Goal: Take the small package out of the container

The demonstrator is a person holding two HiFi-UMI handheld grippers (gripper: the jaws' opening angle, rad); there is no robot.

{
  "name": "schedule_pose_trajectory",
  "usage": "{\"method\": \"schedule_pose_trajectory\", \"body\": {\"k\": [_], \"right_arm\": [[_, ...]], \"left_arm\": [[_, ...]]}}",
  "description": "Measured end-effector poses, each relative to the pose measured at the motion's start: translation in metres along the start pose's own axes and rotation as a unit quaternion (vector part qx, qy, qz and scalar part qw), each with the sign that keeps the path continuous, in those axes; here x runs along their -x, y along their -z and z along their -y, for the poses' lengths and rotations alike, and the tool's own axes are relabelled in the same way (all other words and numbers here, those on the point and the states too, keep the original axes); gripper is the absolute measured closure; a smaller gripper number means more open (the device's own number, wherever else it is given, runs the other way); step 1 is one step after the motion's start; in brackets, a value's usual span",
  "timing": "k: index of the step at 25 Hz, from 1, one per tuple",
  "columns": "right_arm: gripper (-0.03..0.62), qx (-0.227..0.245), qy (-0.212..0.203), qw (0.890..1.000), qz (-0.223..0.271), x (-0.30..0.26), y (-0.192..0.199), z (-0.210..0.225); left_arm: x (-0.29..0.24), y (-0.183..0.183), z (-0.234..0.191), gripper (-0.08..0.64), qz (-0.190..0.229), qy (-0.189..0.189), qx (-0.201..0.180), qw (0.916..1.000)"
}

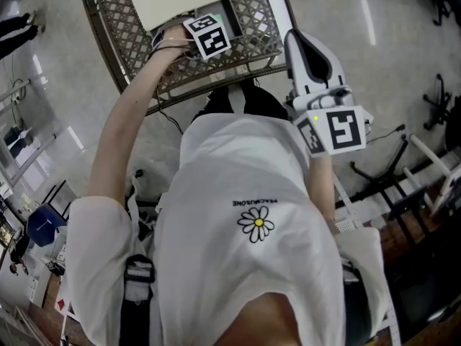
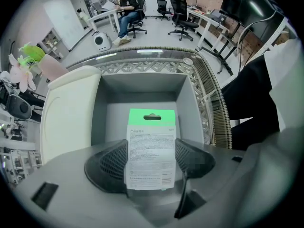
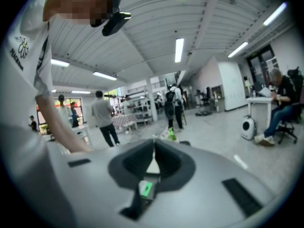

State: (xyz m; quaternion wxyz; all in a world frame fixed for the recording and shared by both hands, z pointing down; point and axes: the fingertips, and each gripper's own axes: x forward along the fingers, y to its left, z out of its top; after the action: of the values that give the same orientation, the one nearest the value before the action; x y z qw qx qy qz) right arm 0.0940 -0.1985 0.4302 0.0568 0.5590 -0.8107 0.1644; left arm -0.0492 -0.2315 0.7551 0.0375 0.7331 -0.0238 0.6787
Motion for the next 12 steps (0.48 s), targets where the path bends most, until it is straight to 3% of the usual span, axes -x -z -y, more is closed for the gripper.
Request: {"method": "schedule_pose_trajectory", "body": {"k": [8, 12], "right_arm": [[0.560, 0.004, -0.019, 1.000, 0.015, -0.002, -0.012, -0.007], [0.560, 0.046, -0.013, 0.999, 0.020, -0.007, -0.026, -0.012]], "left_arm": [[0.046, -0.015, -0.004, 0.233, 0.053, -0.022, 0.030, 0.9979], [0.086, -0.026, -0.014, 0.233, 0.090, -0.054, 0.043, 0.9935]]}}
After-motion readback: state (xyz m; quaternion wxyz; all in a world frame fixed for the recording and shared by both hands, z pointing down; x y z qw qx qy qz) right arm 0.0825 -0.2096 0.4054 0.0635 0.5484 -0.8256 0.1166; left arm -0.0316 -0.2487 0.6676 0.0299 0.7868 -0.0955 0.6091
